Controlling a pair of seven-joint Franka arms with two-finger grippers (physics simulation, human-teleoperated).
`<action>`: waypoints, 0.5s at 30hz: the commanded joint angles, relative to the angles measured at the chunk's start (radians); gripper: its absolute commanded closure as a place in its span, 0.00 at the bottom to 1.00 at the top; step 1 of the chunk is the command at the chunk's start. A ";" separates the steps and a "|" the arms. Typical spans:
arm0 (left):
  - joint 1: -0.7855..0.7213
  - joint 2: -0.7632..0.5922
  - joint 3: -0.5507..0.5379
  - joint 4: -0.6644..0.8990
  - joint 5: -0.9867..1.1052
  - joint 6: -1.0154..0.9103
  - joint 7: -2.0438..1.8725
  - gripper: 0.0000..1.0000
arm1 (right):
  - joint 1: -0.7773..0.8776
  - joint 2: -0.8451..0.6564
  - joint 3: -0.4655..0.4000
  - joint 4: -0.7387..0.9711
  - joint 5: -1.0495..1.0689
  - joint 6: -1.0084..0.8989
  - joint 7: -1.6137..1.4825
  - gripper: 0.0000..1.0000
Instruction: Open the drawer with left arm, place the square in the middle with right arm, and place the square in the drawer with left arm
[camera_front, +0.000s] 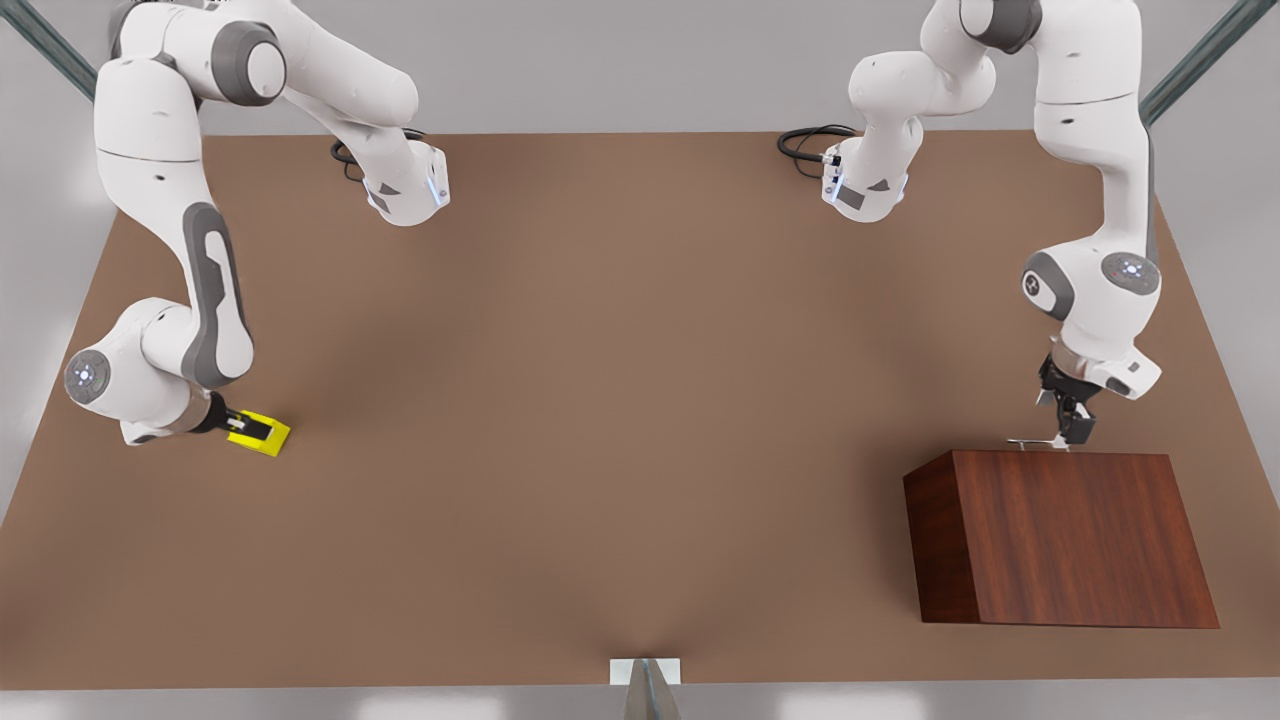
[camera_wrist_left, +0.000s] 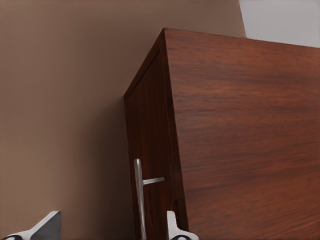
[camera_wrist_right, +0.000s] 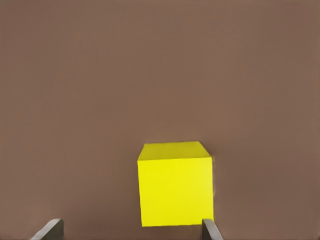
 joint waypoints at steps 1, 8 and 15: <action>0.001 0.002 0.000 0.002 -0.004 0.000 0.000 0.00 | 0.001 0.000 0.000 0.000 -0.012 0.001 -0.001 0.00; 0.001 0.000 -0.005 -0.006 -0.003 -0.012 0.000 0.00 | 0.001 0.049 -0.006 -0.004 -0.048 0.044 0.012 0.00; 0.001 0.011 -0.005 -0.006 -0.003 -0.012 0.000 0.00 | -0.015 0.064 -0.005 -0.012 -0.058 0.087 -0.007 0.00</action>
